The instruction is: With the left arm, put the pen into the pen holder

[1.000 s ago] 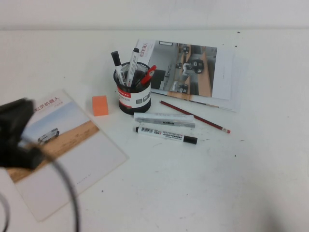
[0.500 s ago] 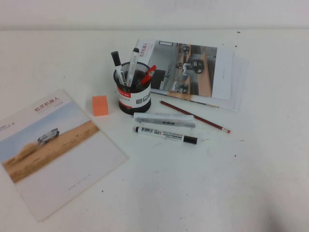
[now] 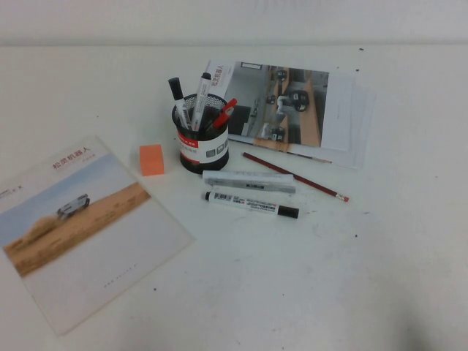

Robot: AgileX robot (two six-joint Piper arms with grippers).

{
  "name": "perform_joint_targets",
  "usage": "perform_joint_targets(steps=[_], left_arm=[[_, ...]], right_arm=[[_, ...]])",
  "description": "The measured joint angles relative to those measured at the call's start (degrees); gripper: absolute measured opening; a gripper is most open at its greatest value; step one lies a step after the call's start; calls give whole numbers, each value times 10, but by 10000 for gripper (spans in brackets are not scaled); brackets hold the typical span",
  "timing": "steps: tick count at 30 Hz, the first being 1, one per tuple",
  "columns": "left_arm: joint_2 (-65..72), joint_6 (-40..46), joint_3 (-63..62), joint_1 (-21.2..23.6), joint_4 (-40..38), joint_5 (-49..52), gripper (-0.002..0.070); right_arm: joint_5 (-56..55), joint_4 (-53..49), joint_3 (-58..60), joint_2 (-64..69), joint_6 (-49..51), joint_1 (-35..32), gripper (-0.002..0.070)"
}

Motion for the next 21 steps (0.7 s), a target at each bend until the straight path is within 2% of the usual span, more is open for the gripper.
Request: perform_joint_targets(steps=[5, 21], left_arm=[[0, 0, -2, 0, 0, 41, 0], [0, 0, -2, 1, 0, 46, 0]], right_arm=[[0, 0, 0, 0, 0, 0, -22], [0, 0, 0, 0, 0, 0, -22]])
